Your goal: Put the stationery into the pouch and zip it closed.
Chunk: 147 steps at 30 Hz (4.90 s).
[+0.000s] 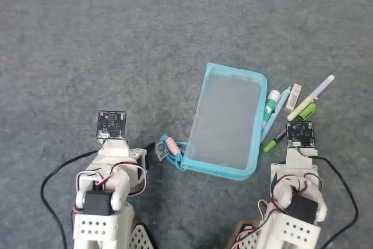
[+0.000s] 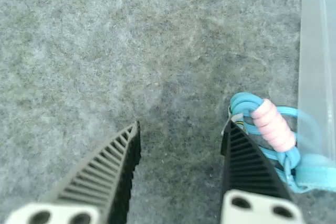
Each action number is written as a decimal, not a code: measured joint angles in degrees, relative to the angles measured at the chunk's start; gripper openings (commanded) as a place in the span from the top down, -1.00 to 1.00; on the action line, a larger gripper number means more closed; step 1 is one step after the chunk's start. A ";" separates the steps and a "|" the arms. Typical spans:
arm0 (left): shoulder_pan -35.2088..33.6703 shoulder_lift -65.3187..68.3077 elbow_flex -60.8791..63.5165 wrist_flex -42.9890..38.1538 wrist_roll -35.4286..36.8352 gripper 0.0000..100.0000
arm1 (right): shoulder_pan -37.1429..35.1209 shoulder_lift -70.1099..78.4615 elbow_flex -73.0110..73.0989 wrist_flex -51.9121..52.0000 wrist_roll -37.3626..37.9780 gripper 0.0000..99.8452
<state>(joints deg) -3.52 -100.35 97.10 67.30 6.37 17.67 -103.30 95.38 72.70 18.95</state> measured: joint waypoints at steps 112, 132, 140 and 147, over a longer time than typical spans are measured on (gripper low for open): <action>-22.07 0.00 0.00 -5.45 -15.38 0.52 | -34.55 76.57 -40.53 -22.86 -8.44 0.81; -22.07 0.00 0.00 -5.45 -15.38 0.52 | -55.47 45.36 -26.73 -4.22 10.81 0.36; -22.07 0.00 0.00 -5.45 -15.38 0.52 | -55.47 53.19 -26.11 -11.96 11.52 0.36; -22.07 0.00 0.00 -5.45 -15.38 0.52 | -46.15 67.78 -30.24 -19.87 11.69 0.36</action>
<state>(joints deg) -25.58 -100.35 97.10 61.85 -9.01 -28.48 -35.52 65.14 52.84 30.64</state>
